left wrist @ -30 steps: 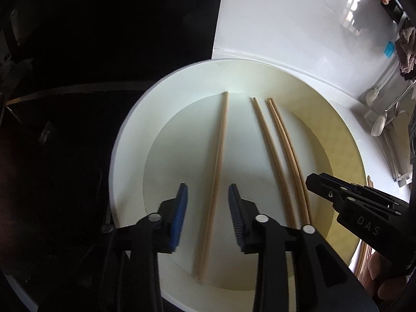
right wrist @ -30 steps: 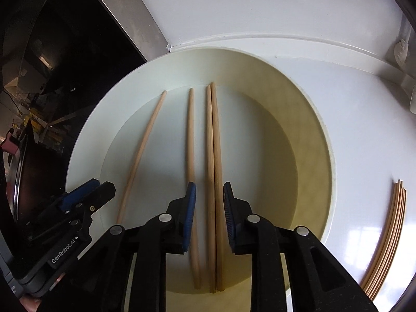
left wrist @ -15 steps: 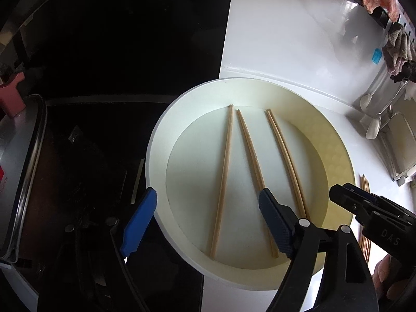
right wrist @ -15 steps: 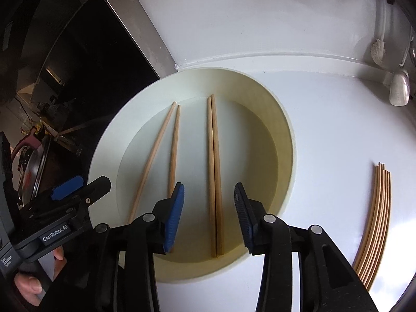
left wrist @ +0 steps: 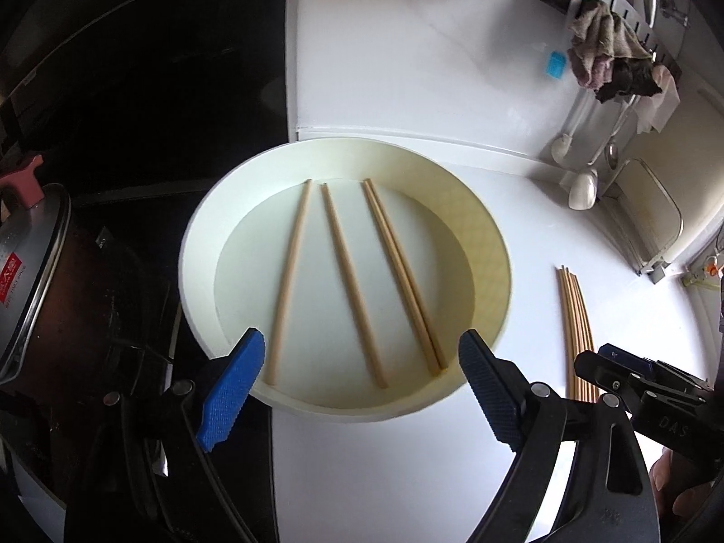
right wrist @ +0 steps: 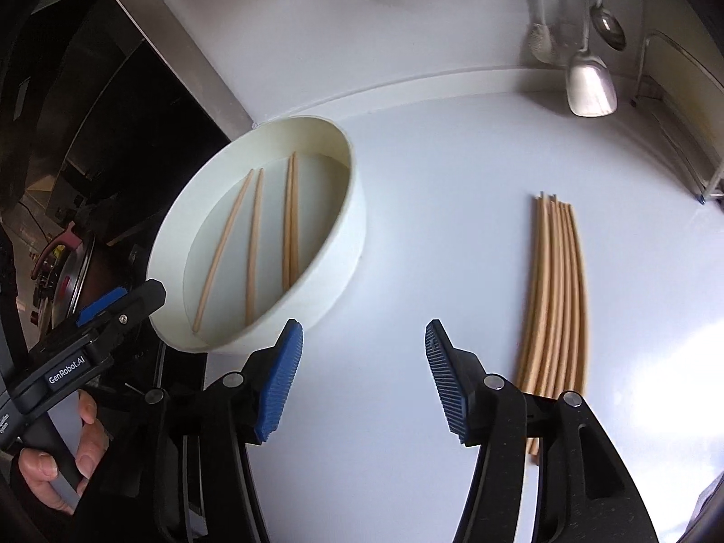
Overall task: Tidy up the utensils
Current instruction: 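Move both open tools back to the chopstick bundle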
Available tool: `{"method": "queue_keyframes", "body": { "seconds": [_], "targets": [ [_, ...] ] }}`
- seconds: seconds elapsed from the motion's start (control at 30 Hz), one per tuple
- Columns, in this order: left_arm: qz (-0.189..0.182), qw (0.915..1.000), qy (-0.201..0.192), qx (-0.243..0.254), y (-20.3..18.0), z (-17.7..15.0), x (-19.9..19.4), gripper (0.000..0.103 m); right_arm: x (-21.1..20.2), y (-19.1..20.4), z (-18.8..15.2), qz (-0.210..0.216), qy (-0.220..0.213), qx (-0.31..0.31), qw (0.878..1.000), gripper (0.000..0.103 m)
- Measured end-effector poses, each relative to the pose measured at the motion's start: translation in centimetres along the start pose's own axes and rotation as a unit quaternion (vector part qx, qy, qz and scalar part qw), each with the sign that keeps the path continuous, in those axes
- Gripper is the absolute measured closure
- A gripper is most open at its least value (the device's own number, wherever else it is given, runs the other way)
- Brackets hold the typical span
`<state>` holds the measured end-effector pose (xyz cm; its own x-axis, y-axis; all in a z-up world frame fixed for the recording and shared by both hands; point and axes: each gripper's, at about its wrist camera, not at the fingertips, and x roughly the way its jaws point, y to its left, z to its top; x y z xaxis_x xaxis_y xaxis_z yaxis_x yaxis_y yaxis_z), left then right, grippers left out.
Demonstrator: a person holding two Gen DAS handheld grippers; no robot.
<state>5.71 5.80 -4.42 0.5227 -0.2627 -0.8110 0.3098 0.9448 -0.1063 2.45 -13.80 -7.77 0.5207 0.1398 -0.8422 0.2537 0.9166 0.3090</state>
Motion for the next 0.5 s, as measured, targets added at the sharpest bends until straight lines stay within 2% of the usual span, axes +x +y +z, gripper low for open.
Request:
{"method": "queue_keyframes", "body": {
  "seconds": [0.27, 0.5],
  "targets": [
    [-0.019, 0.9995, -0.011, 0.023, -6.9, -0.7, -1.2, 0.017, -4.8, -6.9, -2.5, -0.026, -0.026, 0.026, 0.999, 0.044],
    [0.001, 0.9999, -0.007, 0.012, -11.8, -1.9, -1.9, 0.015, -7.7, -13.7, -4.4, -0.027, -0.036, 0.027, 0.999, 0.043]
  ]
}}
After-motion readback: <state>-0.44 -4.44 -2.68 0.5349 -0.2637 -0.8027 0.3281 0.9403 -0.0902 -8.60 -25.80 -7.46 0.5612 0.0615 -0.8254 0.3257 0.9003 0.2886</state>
